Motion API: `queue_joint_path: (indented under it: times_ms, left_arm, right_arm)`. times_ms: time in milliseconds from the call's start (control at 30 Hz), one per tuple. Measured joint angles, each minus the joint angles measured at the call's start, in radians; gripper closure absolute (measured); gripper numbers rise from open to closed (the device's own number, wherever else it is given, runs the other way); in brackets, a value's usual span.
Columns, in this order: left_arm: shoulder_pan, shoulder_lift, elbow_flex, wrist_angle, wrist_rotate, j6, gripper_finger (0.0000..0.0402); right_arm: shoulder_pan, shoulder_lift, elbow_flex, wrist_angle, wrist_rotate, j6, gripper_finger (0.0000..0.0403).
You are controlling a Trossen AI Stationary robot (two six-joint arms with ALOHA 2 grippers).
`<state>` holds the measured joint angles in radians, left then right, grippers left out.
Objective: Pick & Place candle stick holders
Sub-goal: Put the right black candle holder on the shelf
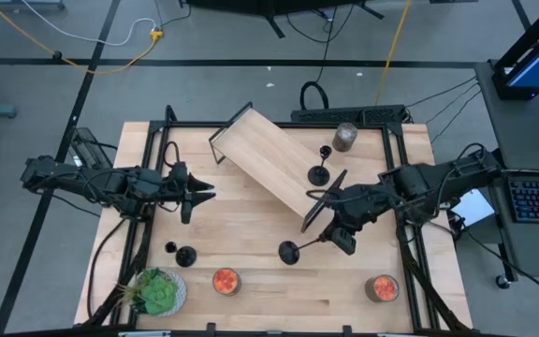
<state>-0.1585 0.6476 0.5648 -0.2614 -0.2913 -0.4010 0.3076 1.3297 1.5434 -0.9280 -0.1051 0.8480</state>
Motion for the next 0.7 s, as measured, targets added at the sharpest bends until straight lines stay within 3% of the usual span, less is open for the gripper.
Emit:
queue_joint_path:
  times_ms: [500, 700]
  left_arm:
    - [0.000, 0.000, 0.000, 0.000, 0.000, -0.003, 0.0275]
    - [0.000, 0.000, 0.000, 0.000, 0.000, -0.003, 0.0275]
  right_arm:
    - [-0.120, 0.202, 0.521, -0.438, 0.109, -0.198, 0.0395]
    - [-0.211, 0.272, 0.634, -0.597, 0.106, -0.278, 0.0395]
